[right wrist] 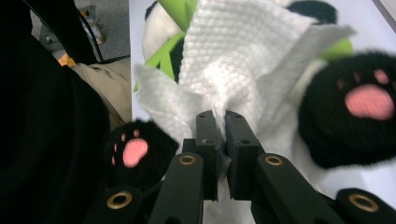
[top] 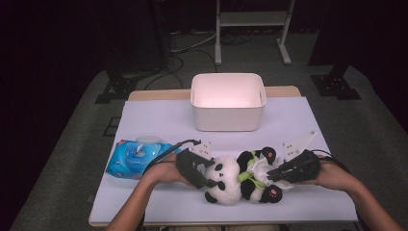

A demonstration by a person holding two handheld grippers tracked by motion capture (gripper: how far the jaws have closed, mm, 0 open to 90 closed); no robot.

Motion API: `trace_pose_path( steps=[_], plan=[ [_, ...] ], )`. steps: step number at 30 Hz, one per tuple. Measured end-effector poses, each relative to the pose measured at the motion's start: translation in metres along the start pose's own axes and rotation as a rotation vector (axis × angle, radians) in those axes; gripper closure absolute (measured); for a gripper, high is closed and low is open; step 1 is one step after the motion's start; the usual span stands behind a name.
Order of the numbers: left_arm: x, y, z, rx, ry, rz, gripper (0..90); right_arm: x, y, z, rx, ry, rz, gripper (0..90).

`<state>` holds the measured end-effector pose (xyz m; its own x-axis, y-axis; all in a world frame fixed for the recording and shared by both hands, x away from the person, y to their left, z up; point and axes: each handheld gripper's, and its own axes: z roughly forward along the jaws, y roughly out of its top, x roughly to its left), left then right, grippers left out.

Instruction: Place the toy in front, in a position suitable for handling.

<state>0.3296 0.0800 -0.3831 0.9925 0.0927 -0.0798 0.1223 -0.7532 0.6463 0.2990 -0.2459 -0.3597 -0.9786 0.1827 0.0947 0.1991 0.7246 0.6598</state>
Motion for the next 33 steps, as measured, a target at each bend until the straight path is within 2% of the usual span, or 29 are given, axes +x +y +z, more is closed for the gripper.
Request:
trace_pose_path(
  steps=[8,13,16,17,21,33],
  plan=[
    [0.003,0.002,0.002,-0.006,0.006,-0.001,27.7,0.004,0.02,0.011,-0.011,0.038,-0.042,84.2],
    [0.003,0.005,0.003,0.011,0.015,0.003,27.5,0.008,0.032,0.017,-0.006,0.056,-0.072,84.2],
    [0.003,0.005,0.002,0.007,0.017,0.004,26.8,0.007,0.03,0.016,-0.001,0.054,-0.065,84.2],
    [0.002,0.004,0.002,0.002,0.015,-0.001,26.0,0.008,0.026,0.015,0.024,0.039,-0.064,84.2],
    [0.0,0.002,-0.001,-0.005,0.019,0.0,23.5,0.007,0.017,0.013,0.03,0.034,-0.039,84.3],
    [-0.005,-0.006,-0.005,0.01,0.017,-0.001,19.3,0.001,-0.002,0.003,0.014,0.008,0.004,84.4]
  ],
)
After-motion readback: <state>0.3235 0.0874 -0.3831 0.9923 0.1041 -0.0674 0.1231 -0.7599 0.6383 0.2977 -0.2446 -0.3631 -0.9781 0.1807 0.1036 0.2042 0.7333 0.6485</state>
